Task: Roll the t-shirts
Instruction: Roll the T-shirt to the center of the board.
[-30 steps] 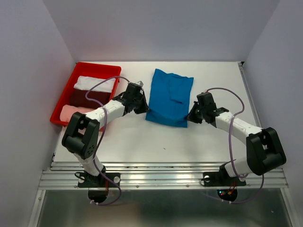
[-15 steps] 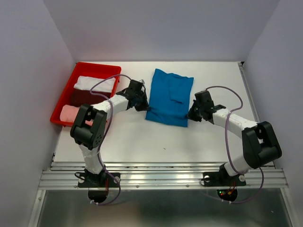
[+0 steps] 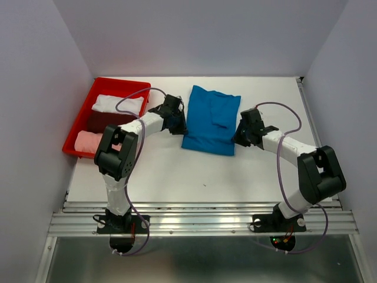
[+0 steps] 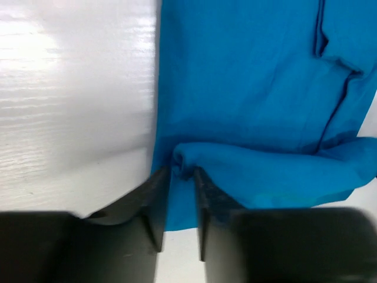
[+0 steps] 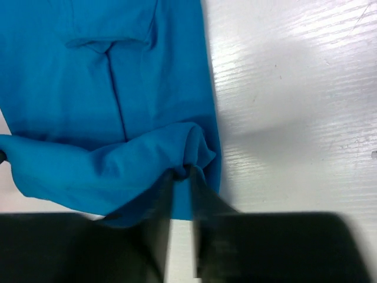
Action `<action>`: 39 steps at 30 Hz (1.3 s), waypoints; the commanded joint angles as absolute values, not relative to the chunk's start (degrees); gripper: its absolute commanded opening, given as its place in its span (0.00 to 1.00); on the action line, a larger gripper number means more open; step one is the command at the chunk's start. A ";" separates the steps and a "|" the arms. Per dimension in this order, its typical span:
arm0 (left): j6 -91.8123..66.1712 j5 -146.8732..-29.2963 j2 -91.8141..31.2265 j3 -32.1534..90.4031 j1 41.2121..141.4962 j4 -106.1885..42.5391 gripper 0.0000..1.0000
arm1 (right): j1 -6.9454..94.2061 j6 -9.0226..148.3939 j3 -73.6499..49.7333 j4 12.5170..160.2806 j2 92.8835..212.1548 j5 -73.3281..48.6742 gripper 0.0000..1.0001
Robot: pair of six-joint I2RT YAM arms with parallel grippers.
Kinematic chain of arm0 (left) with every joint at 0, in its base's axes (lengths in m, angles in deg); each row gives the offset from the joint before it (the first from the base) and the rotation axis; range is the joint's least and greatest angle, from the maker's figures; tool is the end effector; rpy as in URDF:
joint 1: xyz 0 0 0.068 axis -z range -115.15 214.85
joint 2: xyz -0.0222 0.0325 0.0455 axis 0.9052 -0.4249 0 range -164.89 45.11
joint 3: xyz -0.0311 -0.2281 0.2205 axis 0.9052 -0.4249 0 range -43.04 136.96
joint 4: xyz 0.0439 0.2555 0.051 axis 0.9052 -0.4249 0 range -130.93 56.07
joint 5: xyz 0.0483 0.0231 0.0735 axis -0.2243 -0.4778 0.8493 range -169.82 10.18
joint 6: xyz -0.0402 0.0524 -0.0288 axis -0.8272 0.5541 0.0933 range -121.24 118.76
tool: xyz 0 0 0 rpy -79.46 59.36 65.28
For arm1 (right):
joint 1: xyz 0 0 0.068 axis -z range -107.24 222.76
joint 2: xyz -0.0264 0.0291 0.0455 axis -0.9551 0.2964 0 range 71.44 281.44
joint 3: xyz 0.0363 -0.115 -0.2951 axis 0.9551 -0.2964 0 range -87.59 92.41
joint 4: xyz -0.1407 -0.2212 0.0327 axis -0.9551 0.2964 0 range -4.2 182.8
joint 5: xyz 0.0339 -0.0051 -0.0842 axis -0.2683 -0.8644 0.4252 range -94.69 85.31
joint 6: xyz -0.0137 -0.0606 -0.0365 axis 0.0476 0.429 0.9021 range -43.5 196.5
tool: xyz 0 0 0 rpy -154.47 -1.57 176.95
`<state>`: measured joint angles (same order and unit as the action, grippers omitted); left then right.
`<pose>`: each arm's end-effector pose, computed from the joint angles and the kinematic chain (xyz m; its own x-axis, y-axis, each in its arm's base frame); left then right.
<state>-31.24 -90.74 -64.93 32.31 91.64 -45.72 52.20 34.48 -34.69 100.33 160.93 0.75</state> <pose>0.4019 -0.2155 0.2181 -0.8401 -0.1259 -0.5277 0.1604 0.8716 -0.4632 0.3163 0.1126 0.2214 -0.7382 0.4348 -0.5157 0.2696 0.8910 0.3654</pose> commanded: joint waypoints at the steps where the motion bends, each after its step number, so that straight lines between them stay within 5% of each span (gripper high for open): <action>1: -28.58 -85.81 -62.56 36.84 90.87 -48.95 0.38 | 52.72 36.15 -32.13 100.74 157.49 4.02 0.34; 2: -28.40 -84.93 -61.16 37.37 90.96 -49.31 0.47 | 52.72 36.51 -32.22 101.18 155.92 4.02 0.37; 8: -28.05 -82.28 -55.45 37.21 91.05 -51.07 0.48 | 52.72 38.53 -33.10 103.73 151.25 0.25 0.39; 18: -29.27 -91.41 -52.53 31.49 95.70 -47.57 0.00 | 50.17 37.57 -34.07 99.61 153.52 -11.18 0.17; 39: -28.05 -94.50 -72.13 46.16 96.67 -46.23 0.00 | 50.17 33.44 -23.61 98.55 172.68 -2.77 0.10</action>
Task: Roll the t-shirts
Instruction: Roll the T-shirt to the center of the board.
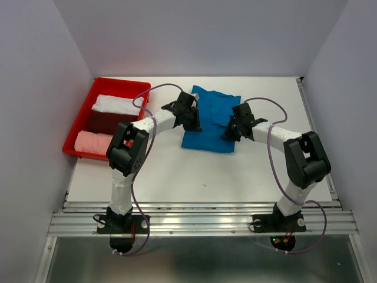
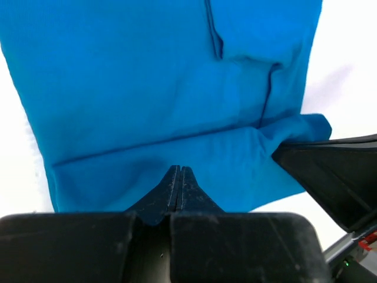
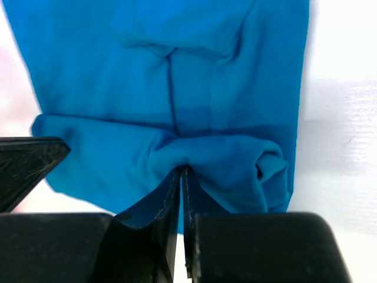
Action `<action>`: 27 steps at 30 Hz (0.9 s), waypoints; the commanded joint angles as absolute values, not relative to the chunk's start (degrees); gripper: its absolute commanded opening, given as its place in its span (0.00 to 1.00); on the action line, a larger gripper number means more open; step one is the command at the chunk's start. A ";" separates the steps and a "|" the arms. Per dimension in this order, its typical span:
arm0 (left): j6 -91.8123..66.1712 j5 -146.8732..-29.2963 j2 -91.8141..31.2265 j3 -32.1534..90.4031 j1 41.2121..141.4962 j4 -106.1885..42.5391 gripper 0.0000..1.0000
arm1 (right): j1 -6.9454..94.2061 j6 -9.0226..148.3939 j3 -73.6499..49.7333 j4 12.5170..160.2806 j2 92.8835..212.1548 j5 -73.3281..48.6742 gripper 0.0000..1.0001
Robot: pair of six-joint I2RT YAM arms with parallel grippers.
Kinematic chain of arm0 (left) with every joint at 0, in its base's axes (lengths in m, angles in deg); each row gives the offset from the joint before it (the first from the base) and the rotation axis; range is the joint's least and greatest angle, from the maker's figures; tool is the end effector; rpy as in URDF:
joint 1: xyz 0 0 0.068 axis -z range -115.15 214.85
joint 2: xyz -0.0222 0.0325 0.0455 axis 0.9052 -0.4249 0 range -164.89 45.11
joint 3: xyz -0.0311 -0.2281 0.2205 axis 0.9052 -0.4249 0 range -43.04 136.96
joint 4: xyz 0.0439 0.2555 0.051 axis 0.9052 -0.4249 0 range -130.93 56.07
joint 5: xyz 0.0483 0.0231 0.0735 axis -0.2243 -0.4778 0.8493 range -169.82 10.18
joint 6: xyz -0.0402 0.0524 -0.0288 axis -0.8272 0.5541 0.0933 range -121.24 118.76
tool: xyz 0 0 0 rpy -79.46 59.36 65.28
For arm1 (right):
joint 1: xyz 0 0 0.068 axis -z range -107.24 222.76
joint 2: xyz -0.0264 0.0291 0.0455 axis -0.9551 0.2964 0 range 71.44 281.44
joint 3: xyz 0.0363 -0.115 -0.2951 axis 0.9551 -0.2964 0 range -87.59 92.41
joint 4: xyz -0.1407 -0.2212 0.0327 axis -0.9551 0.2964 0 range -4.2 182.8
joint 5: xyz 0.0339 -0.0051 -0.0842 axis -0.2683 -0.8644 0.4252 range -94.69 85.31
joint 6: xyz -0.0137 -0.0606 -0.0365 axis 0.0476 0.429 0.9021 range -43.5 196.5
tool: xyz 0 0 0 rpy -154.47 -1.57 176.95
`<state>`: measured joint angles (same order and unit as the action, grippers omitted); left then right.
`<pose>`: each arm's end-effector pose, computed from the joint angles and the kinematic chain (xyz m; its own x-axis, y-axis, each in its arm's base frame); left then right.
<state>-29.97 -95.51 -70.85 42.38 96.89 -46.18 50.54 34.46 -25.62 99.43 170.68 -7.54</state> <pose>0.4125 -0.2771 0.2299 -0.8313 -0.0257 -0.5552 0.3185 0.7966 -0.5138 0.3578 0.1494 0.2147 -0.8059 0.3933 -0.4425 0.1790 0.8744 0.4510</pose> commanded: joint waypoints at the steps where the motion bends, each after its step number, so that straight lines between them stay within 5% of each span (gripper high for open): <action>1: -27.96 -94.41 -72.48 46.60 96.58 -46.23 0.00 | 50.17 33.35 -23.52 98.55 173.47 -2.49 0.10; 11: -28.22 -93.10 -69.33 45.73 96.32 -46.06 0.00 | 50.17 34.49 -25.54 100.57 167.60 0.06 0.09; 21: -26.73 -93.53 -70.37 47.39 94.82 -47.02 0.00 | 52.89 42.13 -28.79 100.74 161.62 3.41 0.50; 27: -26.03 -94.15 -73.89 50.20 94.65 -47.90 0.00 | 57.02 45.12 -30.99 100.39 162.84 -8.00 0.54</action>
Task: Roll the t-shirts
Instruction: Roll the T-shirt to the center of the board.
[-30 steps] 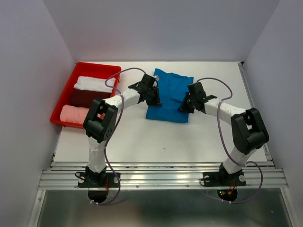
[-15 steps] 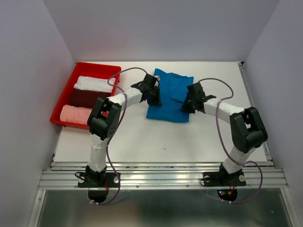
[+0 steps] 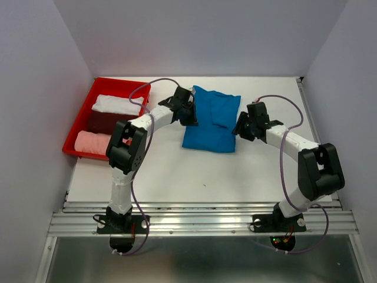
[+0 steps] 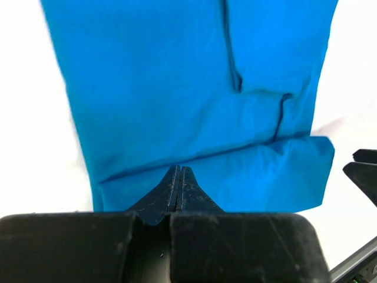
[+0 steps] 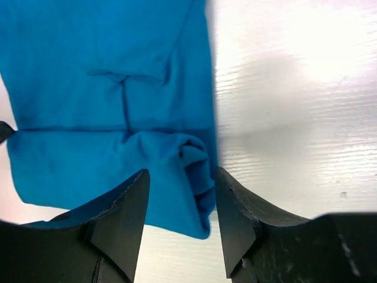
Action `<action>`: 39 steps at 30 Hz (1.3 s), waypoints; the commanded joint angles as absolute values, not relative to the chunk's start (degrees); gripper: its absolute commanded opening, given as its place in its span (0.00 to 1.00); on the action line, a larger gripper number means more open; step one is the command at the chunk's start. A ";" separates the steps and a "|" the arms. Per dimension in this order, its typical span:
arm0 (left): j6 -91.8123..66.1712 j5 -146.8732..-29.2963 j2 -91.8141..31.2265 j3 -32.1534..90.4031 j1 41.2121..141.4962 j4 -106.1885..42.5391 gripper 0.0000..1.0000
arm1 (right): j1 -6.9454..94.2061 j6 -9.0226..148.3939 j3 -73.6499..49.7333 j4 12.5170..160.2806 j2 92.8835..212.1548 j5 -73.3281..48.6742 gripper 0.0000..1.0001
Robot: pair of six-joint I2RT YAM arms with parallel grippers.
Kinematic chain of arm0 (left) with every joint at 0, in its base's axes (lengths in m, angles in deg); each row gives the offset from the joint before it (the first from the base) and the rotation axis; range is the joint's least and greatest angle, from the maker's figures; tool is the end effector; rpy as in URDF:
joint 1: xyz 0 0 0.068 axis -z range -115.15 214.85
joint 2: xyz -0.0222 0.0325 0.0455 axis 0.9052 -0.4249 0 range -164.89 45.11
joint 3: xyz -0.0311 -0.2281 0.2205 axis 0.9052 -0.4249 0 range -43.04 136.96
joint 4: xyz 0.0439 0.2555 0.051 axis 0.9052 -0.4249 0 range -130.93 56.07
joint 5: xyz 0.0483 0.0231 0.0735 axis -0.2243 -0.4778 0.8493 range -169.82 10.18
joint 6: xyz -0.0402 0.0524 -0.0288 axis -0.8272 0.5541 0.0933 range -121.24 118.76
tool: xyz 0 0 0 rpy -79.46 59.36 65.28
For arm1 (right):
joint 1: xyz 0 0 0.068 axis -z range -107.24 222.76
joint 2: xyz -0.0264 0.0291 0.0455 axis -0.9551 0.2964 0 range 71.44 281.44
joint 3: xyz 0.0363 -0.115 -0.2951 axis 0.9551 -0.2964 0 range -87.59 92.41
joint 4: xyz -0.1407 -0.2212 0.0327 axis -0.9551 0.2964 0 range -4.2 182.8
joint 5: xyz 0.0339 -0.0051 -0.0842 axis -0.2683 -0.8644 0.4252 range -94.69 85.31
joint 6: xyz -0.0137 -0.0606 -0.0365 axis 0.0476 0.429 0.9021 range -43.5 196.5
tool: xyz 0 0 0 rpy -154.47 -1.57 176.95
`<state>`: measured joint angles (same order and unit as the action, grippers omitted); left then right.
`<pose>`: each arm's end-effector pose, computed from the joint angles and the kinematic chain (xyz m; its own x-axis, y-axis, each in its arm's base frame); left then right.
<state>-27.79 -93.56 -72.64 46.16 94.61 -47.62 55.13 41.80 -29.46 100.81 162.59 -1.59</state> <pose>0.4349 -0.2649 0.2346 -0.8058 -0.0395 -0.5909 0.3069 0.8255 -0.4737 0.3403 0.1048 0.2407 -0.7351 0.3629 -0.5727 0.1831 0.9196 0.3477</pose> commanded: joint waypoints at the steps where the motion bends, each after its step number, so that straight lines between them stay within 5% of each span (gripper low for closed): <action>1: -26.03 -94.15 -74.33 50.64 94.65 -47.99 0.00 | 57.02 45.73 -31.34 99.96 163.02 -8.90 0.54; 11: -25.50 -95.12 -79.08 55.22 94.65 -48.96 0.00 | 57.55 44.86 -34.07 94.95 166.36 -14.26 0.49; 17: -25.59 -95.47 -79.17 54.69 94.65 -48.78 0.00 | 57.55 44.16 -35.21 93.28 166.54 -13.65 0.31; 24: -25.50 -95.99 -79.60 54.43 94.65 -47.99 0.00 | 58.08 43.54 -36.17 92.22 167.33 -13.13 0.30; 30: -25.24 -95.65 -80.39 54.69 94.74 -47.99 0.00 | 58.08 42.40 -36.70 92.39 166.01 -13.65 0.01; 39: -25.50 -95.03 -81.27 54.16 94.65 -48.08 0.00 | 58.08 37.57 -35.39 102.23 163.64 -13.91 0.01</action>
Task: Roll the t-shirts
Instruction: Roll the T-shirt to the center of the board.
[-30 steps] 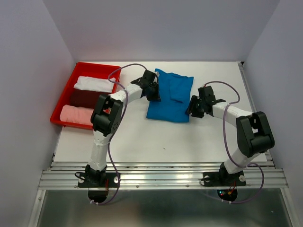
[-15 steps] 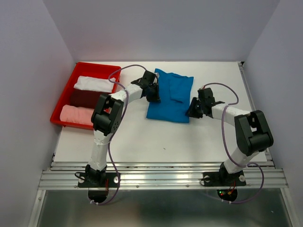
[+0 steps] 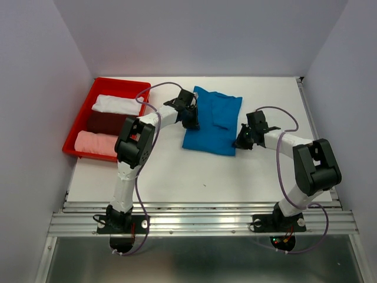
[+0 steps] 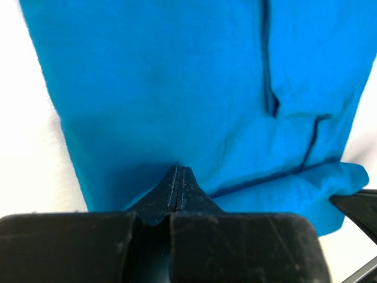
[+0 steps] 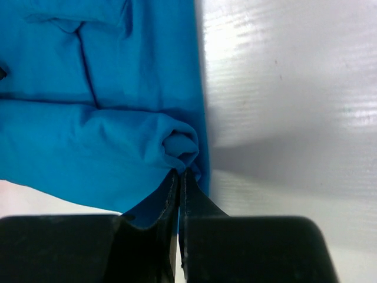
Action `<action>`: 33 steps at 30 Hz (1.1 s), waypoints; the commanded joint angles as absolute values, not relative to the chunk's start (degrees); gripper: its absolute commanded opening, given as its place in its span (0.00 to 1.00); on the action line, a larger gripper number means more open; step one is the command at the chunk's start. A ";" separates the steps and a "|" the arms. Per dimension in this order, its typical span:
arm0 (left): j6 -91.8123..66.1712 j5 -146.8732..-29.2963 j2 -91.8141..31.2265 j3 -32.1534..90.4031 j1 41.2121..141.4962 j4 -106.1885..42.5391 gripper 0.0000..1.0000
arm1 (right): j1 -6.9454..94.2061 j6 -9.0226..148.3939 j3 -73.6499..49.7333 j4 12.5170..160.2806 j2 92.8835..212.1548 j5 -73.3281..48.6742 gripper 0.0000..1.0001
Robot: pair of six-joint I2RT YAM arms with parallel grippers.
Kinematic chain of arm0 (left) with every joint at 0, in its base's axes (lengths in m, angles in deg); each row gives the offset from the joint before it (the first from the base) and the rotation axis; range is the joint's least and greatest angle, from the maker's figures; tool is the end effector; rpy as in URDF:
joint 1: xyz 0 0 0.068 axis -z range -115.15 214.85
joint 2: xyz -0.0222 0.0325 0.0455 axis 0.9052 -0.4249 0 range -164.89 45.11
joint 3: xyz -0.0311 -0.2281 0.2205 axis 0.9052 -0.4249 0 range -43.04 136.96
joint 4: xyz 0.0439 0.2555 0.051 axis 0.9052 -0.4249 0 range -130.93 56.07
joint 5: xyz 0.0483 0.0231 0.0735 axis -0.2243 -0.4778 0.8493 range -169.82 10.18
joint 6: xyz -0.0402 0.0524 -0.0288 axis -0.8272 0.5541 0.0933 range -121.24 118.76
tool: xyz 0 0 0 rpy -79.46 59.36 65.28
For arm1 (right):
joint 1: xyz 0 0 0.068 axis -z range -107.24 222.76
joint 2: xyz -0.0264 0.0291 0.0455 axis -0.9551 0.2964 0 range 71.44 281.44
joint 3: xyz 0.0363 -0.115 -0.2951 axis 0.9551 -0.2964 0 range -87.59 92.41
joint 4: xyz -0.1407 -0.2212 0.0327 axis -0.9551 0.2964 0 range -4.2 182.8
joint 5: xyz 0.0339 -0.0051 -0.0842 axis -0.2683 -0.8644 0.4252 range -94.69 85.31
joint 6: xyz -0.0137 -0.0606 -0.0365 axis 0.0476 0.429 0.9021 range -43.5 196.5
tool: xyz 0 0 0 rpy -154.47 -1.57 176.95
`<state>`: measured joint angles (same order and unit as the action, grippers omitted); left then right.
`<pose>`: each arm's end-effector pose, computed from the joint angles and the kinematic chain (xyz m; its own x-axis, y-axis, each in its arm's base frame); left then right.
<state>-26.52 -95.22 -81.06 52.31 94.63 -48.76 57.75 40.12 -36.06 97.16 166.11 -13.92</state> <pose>0.4602 -0.2815 0.1954 -0.8345 0.0031 -0.5510 0.3135 0.8250 -0.4702 0.3301 0.0984 0.1899 -0.8381 0.3814 -0.3901 0.1881 0.8732 0.4496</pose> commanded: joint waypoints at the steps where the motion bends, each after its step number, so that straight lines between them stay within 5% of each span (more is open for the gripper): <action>1: -25.59 -95.03 -81.27 54.08 94.65 -47.99 0.00 | 58.08 37.22 -35.47 103.02 163.46 -14.09 0.01; 13: -25.85 -94.85 -80.57 53.55 94.56 -48.34 0.00 | 58.08 37.12 -33.19 107.16 168.38 -9.96 0.02; 16: -25.94 -94.51 -77.86 53.46 94.56 -48.78 0.00 | 58.08 39.14 -32.49 107.95 164.63 -7.95 0.32; 21: -26.03 -91.78 -71.18 55.12 94.65 -50.97 0.00 | 58.08 42.31 -28.98 112.43 158.90 -3.30 0.46; 27: -26.20 -88.00 -64.50 53.03 94.56 -52.74 0.00 | 56.76 42.58 -26.33 114.46 156.87 -2.75 0.44; 33: -26.55 -91.77 -59.92 42.24 94.83 -51.60 0.00 | 55.27 41.26 -25.89 110.33 159.41 -6.44 0.12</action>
<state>-26.61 -89.95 -62.48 48.70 94.66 -51.03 55.92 41.74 -27.30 112.30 158.13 -4.74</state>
